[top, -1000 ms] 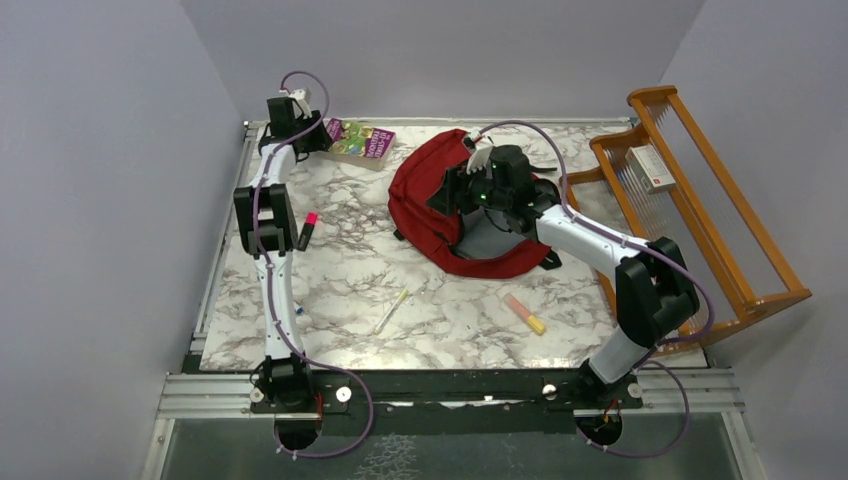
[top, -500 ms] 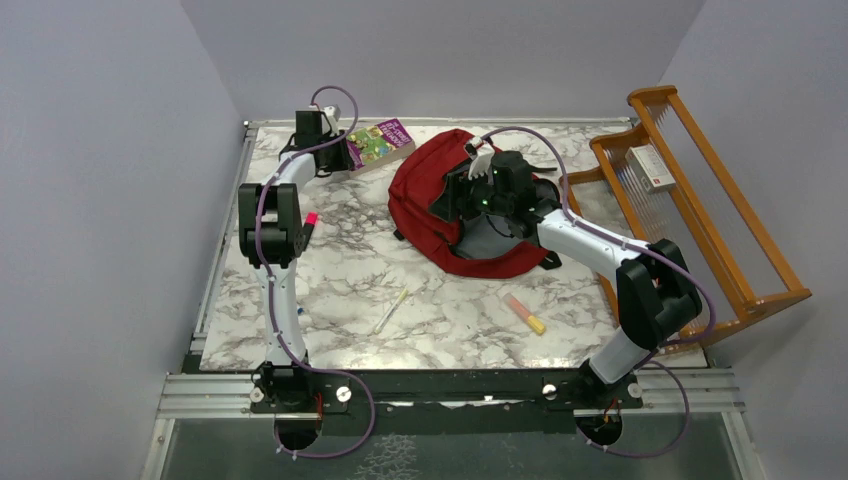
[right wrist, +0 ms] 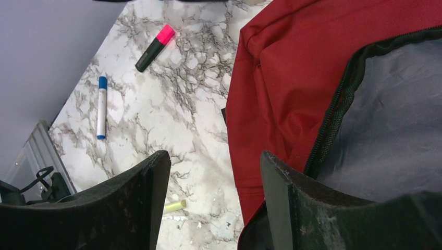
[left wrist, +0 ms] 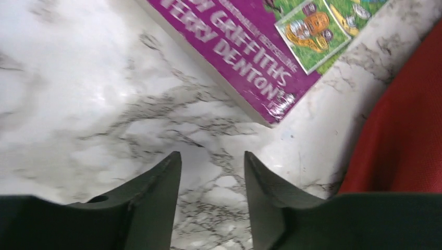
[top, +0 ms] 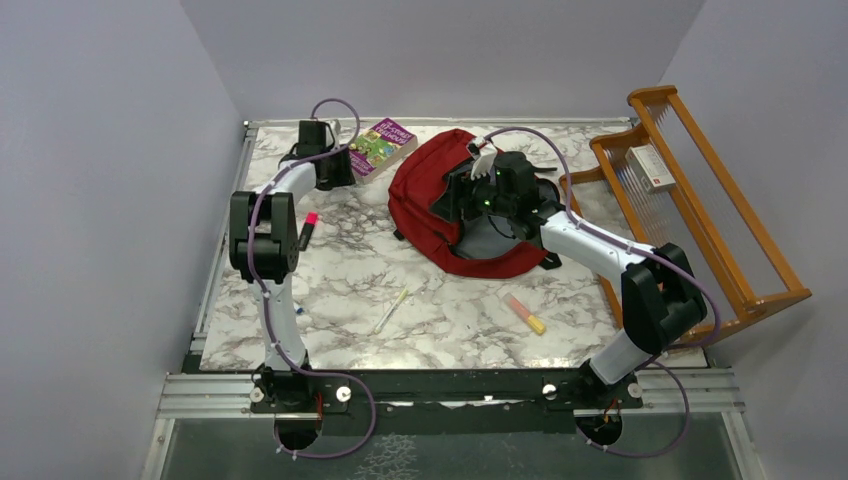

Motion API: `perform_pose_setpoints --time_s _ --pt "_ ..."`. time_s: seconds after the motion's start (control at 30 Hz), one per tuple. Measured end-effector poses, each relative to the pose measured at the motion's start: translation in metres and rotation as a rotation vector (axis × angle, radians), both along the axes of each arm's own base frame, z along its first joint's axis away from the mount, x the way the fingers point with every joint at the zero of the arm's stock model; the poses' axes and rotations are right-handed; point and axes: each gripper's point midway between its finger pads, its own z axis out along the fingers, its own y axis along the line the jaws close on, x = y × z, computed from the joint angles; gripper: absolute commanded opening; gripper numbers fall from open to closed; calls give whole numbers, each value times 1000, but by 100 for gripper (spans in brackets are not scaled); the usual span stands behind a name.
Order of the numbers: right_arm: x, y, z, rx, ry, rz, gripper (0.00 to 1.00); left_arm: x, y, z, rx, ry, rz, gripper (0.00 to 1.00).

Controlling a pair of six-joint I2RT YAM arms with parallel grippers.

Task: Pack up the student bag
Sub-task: Adjust the book at the center of the board.

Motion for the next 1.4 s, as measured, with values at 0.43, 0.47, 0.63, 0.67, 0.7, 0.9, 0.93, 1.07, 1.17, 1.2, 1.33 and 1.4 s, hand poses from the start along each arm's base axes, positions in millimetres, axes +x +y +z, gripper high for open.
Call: perform_pose_setpoints --time_s 0.43,0.47,0.63,0.67,0.7,0.9,0.93,1.07,1.17,1.2,1.33,1.4 --pt "-1 0 -1 -3 4 0 68 105 43 100 40 -313 -26 73" --pt "-1 0 -1 -3 6 0 68 111 42 96 37 -317 -38 73" --pt "-1 -1 -2 -5 8 0 68 130 35 48 12 -266 -92 74" --pt "-1 -1 -2 -6 9 0 68 131 35 39 7 -251 -97 75" --pt "-1 -1 -3 -7 11 0 68 131 34 30 3 -238 -102 75" --pt "-2 -1 -3 -7 12 1 68 132 27 6 -28 -204 -131 74" --pt "-2 -1 -3 -7 12 1 68 132 26 6 -29 -204 -133 72" --pt "-2 -1 -3 -7 12 1 68 131 24 6 -31 -204 -143 68" --pt "-2 -1 -3 -7 13 1 68 130 21 3 -34 -205 -155 64" --pt "-2 -1 -3 -7 13 1 68 130 20 3 -34 -208 -158 61" --pt "-3 -1 -6 -9 18 1 68 126 16 2 -22 -214 -176 46" --pt "-4 -2 -9 -12 25 1 68 120 13 3 -17 -207 -180 41"
